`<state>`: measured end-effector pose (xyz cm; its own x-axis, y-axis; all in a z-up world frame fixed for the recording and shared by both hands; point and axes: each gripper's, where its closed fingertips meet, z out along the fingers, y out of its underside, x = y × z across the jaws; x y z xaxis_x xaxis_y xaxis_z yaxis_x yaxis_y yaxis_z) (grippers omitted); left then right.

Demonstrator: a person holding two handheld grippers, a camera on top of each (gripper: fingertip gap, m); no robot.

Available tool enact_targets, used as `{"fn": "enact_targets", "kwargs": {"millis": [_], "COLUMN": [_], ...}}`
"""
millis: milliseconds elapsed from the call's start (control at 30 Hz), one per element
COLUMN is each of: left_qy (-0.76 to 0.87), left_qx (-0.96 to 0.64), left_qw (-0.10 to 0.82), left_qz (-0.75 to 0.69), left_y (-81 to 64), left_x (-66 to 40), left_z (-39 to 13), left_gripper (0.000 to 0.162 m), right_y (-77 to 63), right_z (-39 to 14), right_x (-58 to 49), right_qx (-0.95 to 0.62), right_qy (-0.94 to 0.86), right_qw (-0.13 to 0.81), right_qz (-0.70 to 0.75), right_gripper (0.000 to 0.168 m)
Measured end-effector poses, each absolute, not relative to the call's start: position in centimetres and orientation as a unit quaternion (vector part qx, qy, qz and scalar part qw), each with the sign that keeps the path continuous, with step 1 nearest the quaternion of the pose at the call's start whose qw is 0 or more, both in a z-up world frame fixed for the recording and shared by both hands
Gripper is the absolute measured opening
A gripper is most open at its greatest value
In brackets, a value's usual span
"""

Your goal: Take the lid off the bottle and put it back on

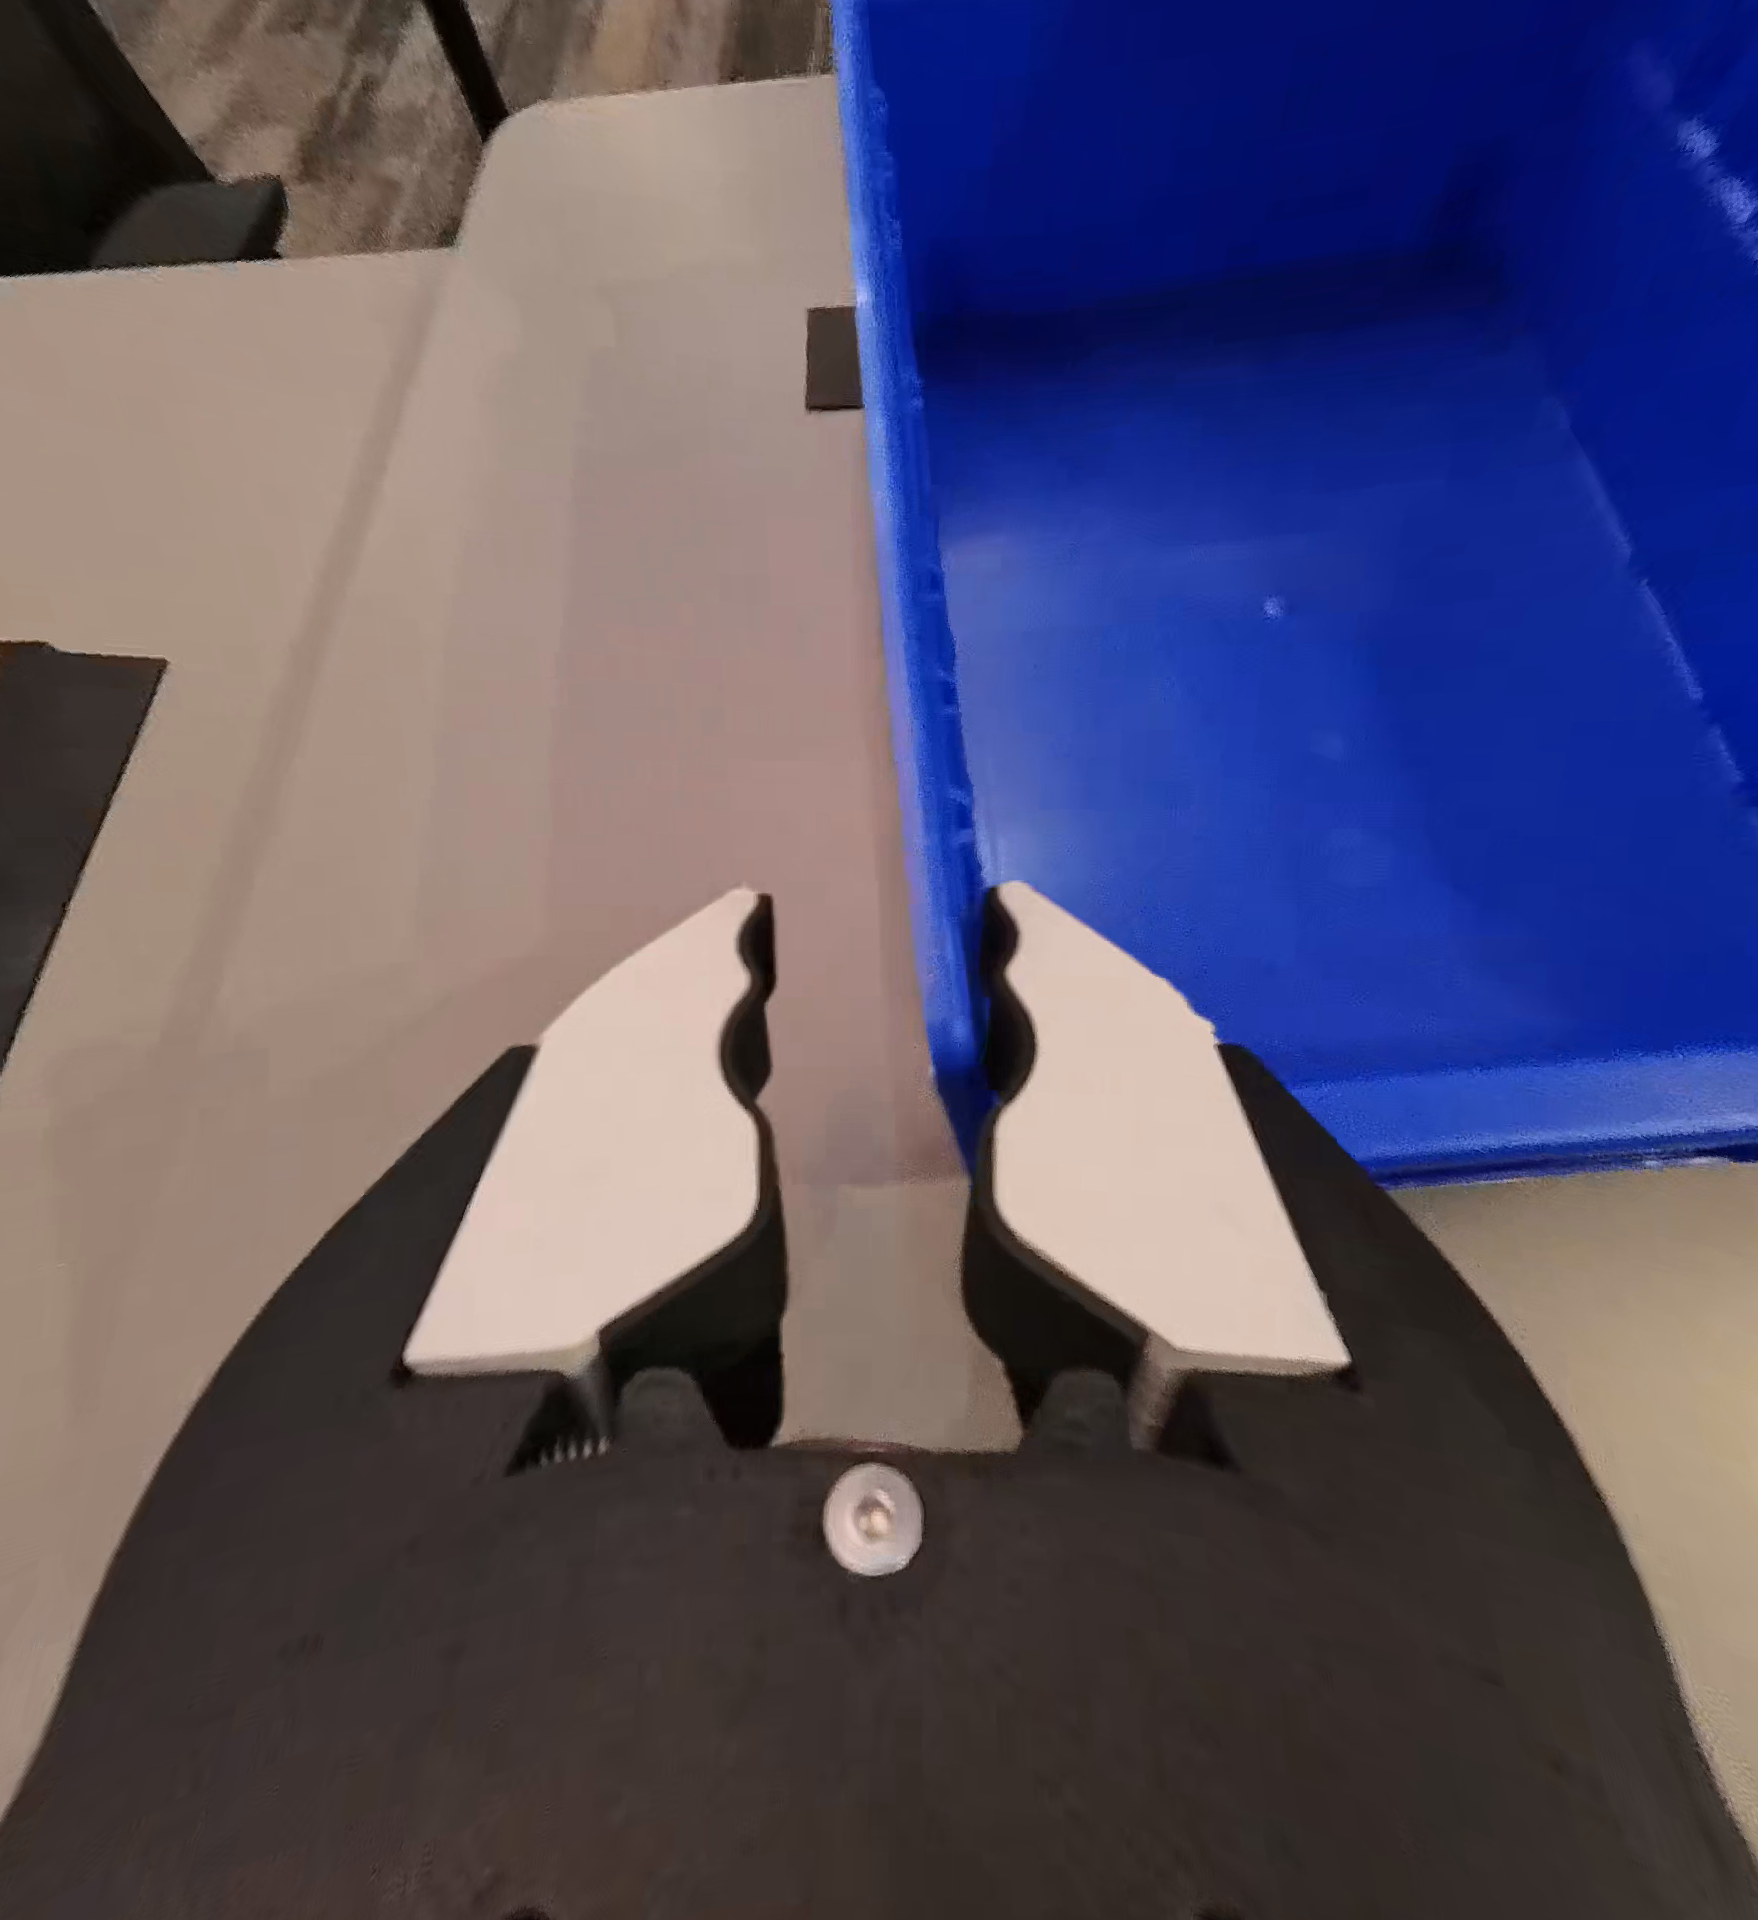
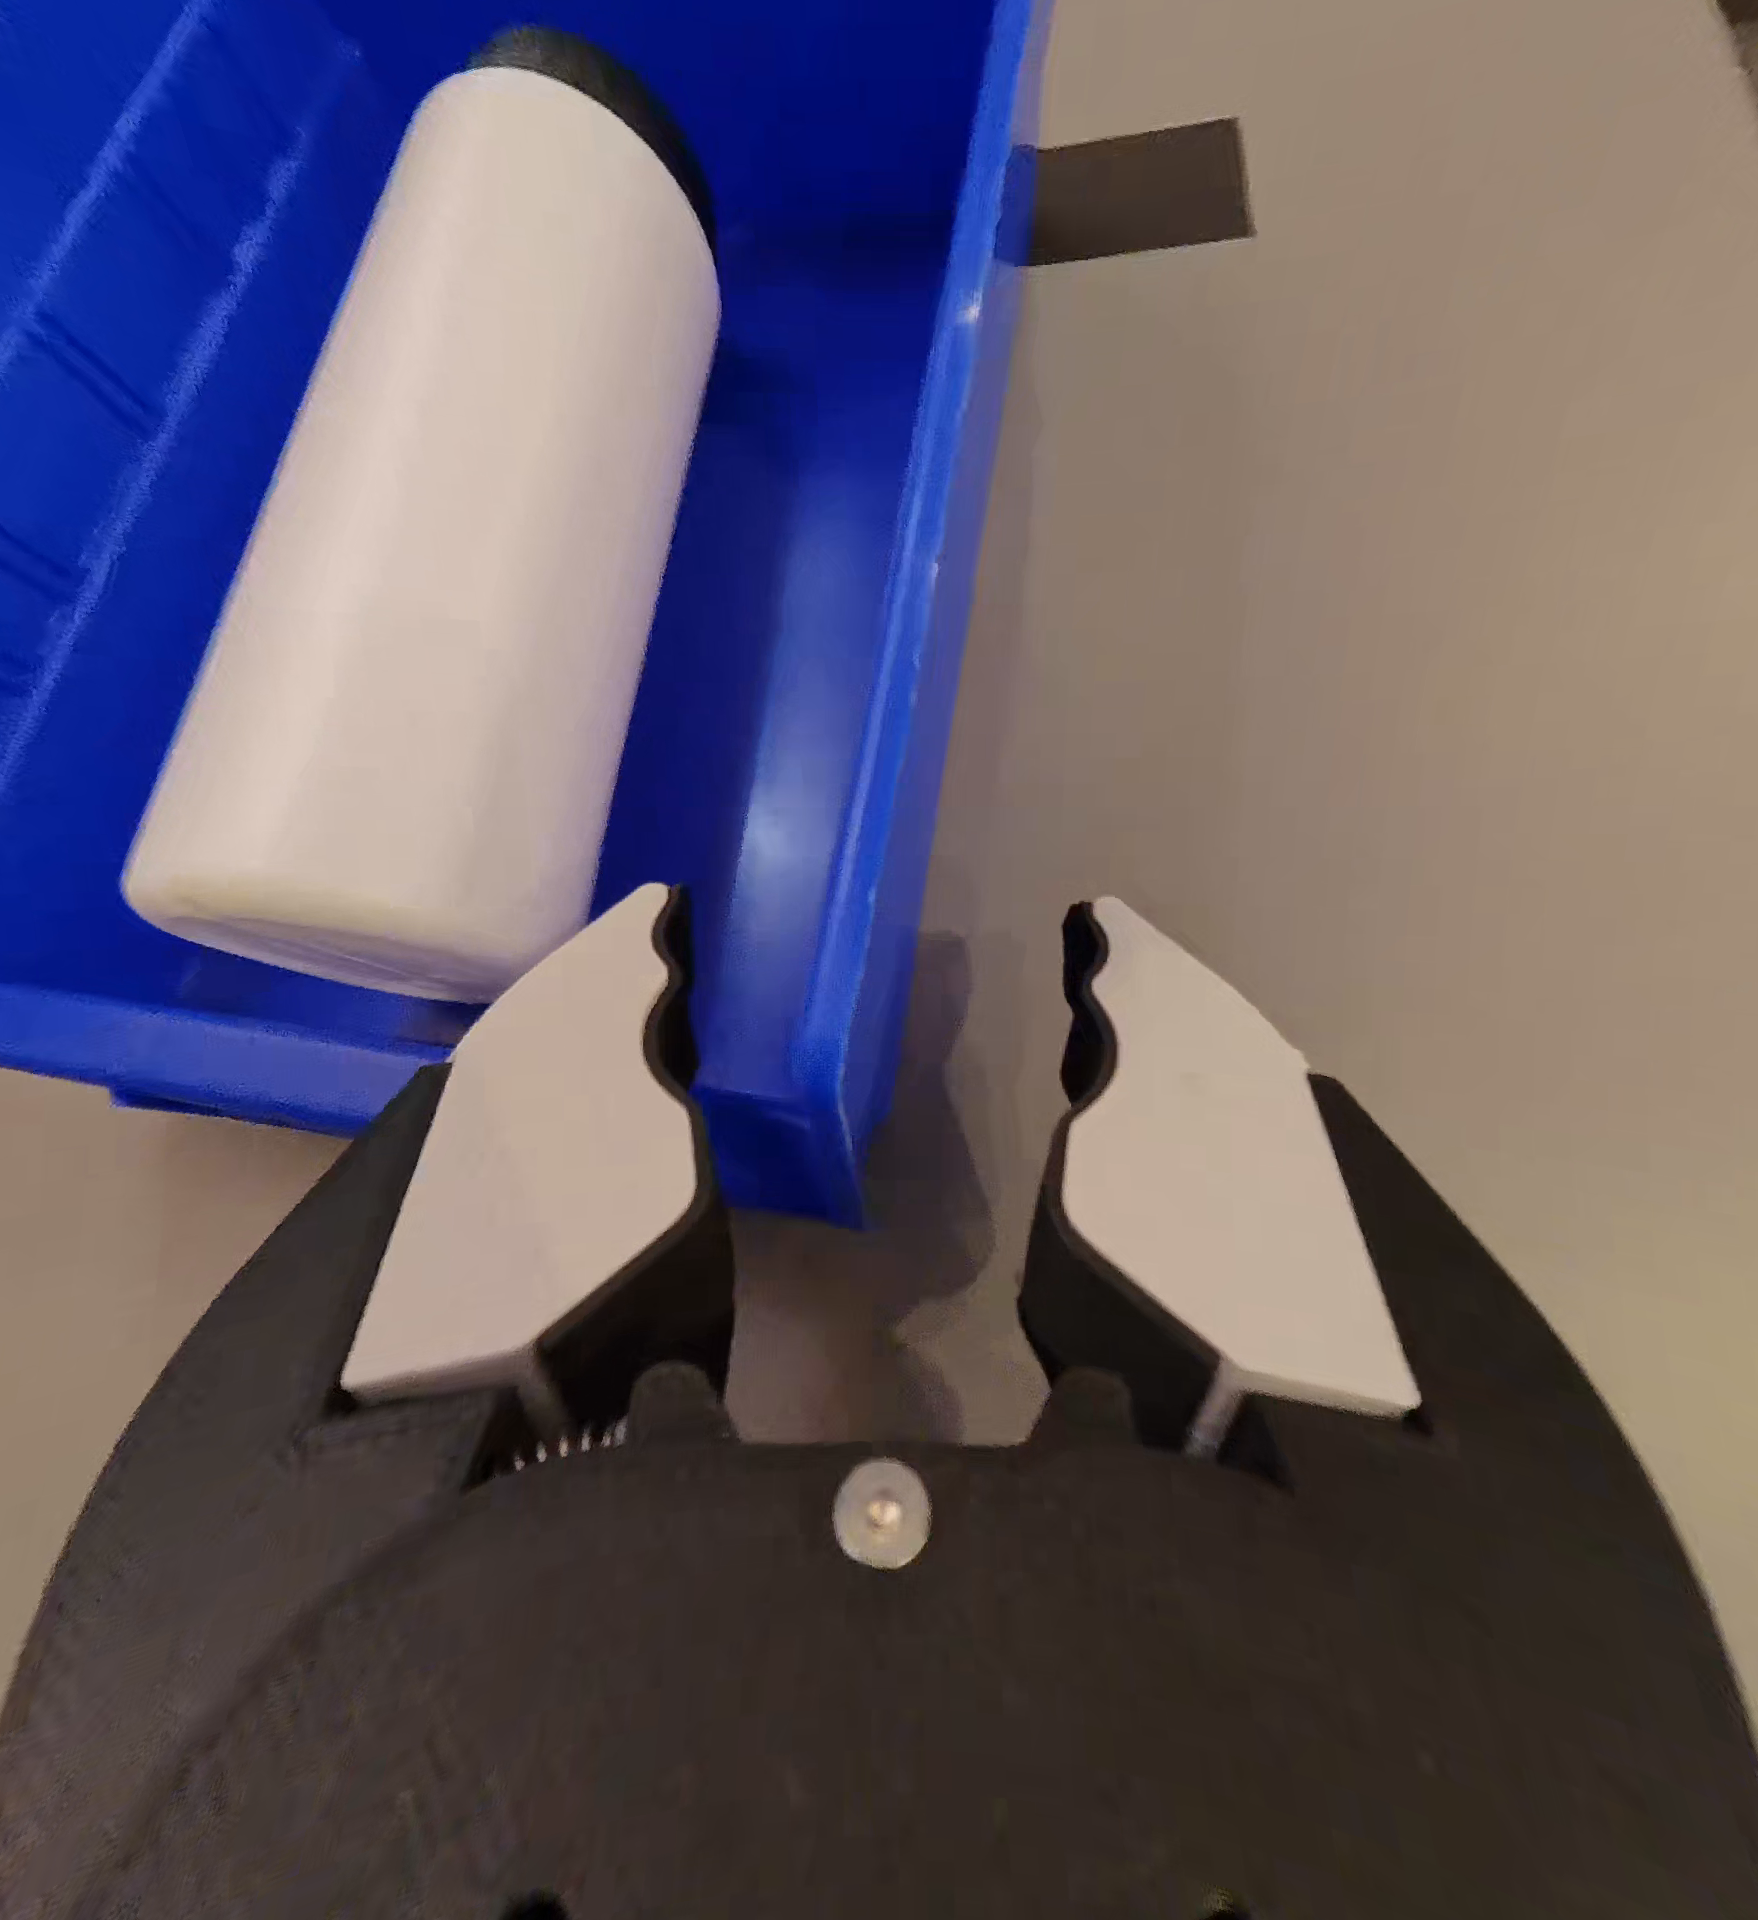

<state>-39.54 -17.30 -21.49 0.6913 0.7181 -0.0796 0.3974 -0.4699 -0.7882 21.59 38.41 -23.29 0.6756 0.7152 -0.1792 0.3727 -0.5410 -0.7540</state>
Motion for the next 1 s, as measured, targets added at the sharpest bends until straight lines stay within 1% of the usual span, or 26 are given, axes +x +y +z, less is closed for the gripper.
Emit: {"fn": "enact_targets", "kwargs": {"millis": [33,67,100,133,167,233,367,633,833,1000], "left_qy": [-0.331,-0.324,-0.318,-0.319,-0.317,-0.3,-0.266,-0.178,-0.049,0.035], "left_qx": [-0.833,-0.837,-0.841,-0.84,-0.84,-0.844,-0.858,-0.883,-0.895,-0.893], "left_qw": [0.399,0.405,0.408,0.412,0.416,0.422,0.425,0.433,0.44,0.43], "left_qz": [0.19,0.174,0.159,0.155,0.149,0.142,0.116,0.025,-0.061,-0.129], "left_y": [-16.9,-16.5,-16.1,-16.1,-16.0,-16.1,-17.2,-22.9,-25.6,-25.1], "left_x": [-39.4,-39.1,-38.9,-38.9,-39.0,-38.9,-38.2,-33.6,-26.2,-19.5], "left_z": [-21.5,-21.6,-21.7,-21.7,-21.7,-21.7,-21.8,-21.8,-21.8,-21.8], "left_gripper": [0.027,0.016,0.004,0.004,0.004,0.004,0.005,0.003,0.004,0.005], "right_y": [38.5,38.4,38.3,38.5,38.8,38.9,38.6,35.3,31.5,27.8], "right_z": [-23.2,-23.0,-22.9,-22.9,-22.9,-23.0,-23.2,-23.2,-23.2,-23.2], "right_x": [21.4,21.1,20.9,21.0,21.2,21.5,21.9,23.8,24.3,23.8], "right_qx": [-0.843,-0.839,-0.836,-0.839,-0.84,-0.839,-0.835,-0.803,-0.752,-0.695], "right_qy": [-0.319,-0.322,-0.326,-0.323,-0.326,-0.346,-0.375,-0.444,-0.522,-0.596], "right_qw": [0.352,0.347,0.34,0.338,0.337,0.337,0.33,0.302,0.27,0.232], "right_qz": [0.253,0.267,0.28,0.28,0.274,0.25,0.23,0.257,0.298,0.329], "right_gripper": [0.064,0.05,0.027,0.022,0.012,0.007,0.007,0.006,0.005,0.005]}}
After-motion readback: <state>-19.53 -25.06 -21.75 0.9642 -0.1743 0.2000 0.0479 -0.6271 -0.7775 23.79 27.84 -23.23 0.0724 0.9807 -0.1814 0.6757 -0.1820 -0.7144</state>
